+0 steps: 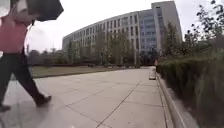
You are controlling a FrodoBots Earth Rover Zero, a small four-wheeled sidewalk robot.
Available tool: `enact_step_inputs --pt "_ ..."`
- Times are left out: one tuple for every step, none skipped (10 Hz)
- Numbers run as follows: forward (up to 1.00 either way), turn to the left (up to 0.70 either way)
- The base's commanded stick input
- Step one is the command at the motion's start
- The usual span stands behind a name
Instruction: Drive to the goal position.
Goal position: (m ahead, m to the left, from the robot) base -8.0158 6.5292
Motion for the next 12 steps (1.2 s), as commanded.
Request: enact_step_inputs --pt "0.45 0.27" --pt "0.45 0.27" --pt "0.45 0.27" --pt "0.45 0.27" --pt "0.45 0.27" --pt "0.45 0.27" --pt "0.45 0.27" --pt "0.45 0.27" --pt "0.45 0.27" --pt "0.45 0.27" --pt "0.45 0.27" --pt "0.39 0.23"
